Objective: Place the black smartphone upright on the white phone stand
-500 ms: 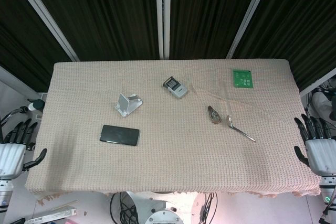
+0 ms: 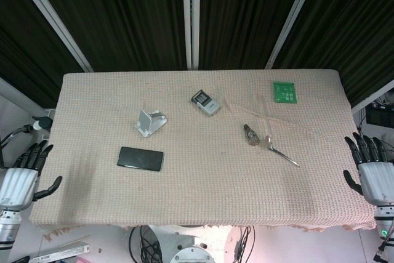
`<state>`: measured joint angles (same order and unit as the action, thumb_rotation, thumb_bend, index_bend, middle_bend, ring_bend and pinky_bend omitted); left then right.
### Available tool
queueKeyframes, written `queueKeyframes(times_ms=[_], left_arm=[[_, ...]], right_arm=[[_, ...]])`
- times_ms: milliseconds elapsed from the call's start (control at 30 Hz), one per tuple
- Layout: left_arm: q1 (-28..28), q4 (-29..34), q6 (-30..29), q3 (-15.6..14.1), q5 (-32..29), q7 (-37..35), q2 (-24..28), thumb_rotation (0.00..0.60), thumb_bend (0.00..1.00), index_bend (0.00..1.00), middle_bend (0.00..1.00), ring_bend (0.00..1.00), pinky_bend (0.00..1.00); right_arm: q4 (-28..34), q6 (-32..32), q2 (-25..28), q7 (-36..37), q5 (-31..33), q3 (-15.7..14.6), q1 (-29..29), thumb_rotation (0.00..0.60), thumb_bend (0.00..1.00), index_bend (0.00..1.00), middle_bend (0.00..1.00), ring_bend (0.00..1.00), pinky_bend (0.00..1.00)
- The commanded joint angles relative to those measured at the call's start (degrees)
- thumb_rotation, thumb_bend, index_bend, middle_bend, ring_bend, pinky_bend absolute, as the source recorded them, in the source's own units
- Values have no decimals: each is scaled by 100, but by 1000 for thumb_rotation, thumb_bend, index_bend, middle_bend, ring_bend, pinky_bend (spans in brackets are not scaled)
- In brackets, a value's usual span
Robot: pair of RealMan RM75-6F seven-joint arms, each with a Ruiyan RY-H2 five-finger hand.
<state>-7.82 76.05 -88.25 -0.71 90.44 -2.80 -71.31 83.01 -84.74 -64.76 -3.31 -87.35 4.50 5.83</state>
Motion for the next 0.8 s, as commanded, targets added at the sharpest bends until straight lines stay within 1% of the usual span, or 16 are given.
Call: queueKeyframes(times_ms=[33, 67, 100, 167, 233, 333, 400, 433, 500, 567, 733, 800], left_arm=[[-111, 157, 133, 17, 73, 127, 67, 34, 233, 61, 13, 23, 210], [-171, 253, 235, 17, 87, 192, 106, 62, 234, 61, 9, 23, 211], [-220, 348, 319, 18, 95, 225, 138, 111, 237, 61, 4, 23, 211], [-360, 597, 541, 16, 132, 243, 202, 176, 244, 61, 0, 24, 211], [-485, 795, 763, -1, 163, 311, 254, 253, 250, 62, 0, 24, 211], [-784, 1187, 1255, -15, 235, 676, 277, 330, 251, 63, 0, 24, 211], [-977, 1437, 1539, 23, 237, 945, 219, 364, 251, 63, 1, 24, 211], [-1060, 1525, 1671, 40, 223, 1058, 185, 378, 251, 63, 1, 24, 211], [-1261, 1687, 2047, 57, 148, 1306, 117, 386, 251, 63, 1, 24, 211], [-1450, 1778, 2359, 116, 34, 1561, 17, 385, 252, 63, 1, 24, 211], [-1832, 1819, 2860, 338, -290, 1864, -378, 389, 252, 64, 8, 24, 211], [-1995, 1759, 3041, 437, -432, 1944, -578, 426, 254, 64, 11, 24, 211]], right_arm=[[30, 35, 14, -20, -1, 4, 27, 600, 262, 0, 0, 0, 0], [44, 66, 22, -35, 3, -6, 37, 600, 264, 0, 0, 0, 0], [49, 85, 29, -39, 6, -17, 39, 600, 266, 0, 0, 0, 0], [6, 94, 28, 4, 19, -29, 31, 600, 266, 0, 0, 0, 0], [-43, 105, 27, 44, 62, -29, 18, 600, 267, 0, 0, 0, 0], [-87, 78, 37, 114, 129, -11, -15, 600, 268, 0, 0, 0, 0], [-97, 28, 51, 139, 126, 2, -30, 600, 266, 0, 0, 0, 0], [-95, 10, 57, 146, 129, 10, -34, 600, 265, 0, 0, 0, 0], [-63, -12, 67, 106, 181, 33, -52, 600, 265, 0, 0, 0, 0], [-1, -3, 79, 50, 226, 33, -68, 600, 263, 0, 0, 0, 0], [54, -23, 129, 46, 261, 19, -113, 600, 261, 0, 0, 0, 0], [77, -46, 177, 64, 282, 21, -141, 600, 259, 0, 0, 0, 0]])
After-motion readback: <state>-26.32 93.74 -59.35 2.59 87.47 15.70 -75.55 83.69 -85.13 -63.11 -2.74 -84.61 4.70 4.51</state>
